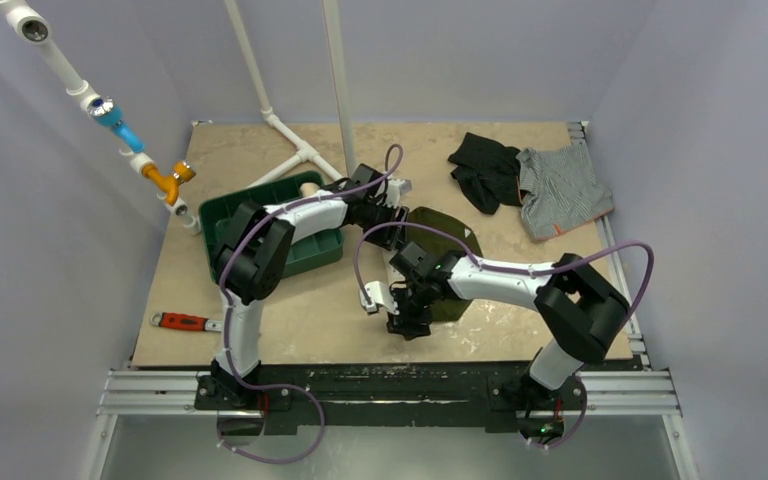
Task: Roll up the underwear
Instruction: Flatten out the underwear at the center of the board.
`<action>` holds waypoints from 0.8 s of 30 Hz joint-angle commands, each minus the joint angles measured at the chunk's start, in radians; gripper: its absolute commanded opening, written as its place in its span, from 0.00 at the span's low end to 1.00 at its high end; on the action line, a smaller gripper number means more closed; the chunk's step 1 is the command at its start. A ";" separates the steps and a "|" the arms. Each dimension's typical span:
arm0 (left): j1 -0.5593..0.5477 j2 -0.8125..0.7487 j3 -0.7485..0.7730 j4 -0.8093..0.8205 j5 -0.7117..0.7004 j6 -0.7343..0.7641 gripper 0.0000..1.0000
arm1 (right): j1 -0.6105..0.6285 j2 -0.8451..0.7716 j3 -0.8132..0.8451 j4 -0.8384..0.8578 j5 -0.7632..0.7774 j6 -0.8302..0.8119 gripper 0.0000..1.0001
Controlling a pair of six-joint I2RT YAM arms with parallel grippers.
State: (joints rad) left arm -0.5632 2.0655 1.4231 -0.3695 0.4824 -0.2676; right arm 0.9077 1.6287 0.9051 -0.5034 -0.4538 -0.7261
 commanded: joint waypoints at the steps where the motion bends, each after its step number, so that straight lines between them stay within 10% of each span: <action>1: -0.004 0.008 0.020 -0.031 -0.070 0.030 0.53 | 0.019 -0.014 -0.030 -0.099 0.014 -0.007 0.53; 11: -0.006 -0.047 -0.005 -0.018 -0.045 0.081 0.65 | 0.015 -0.152 0.077 -0.101 0.067 0.040 0.73; 24: -0.007 -0.304 -0.059 -0.056 -0.020 0.259 0.92 | -0.176 -0.475 -0.005 -0.151 0.199 0.050 0.70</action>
State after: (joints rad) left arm -0.5720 1.8725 1.3758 -0.4072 0.4625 -0.1059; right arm 0.7780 1.2247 0.9508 -0.6170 -0.3218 -0.6846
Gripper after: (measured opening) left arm 0.908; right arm 0.712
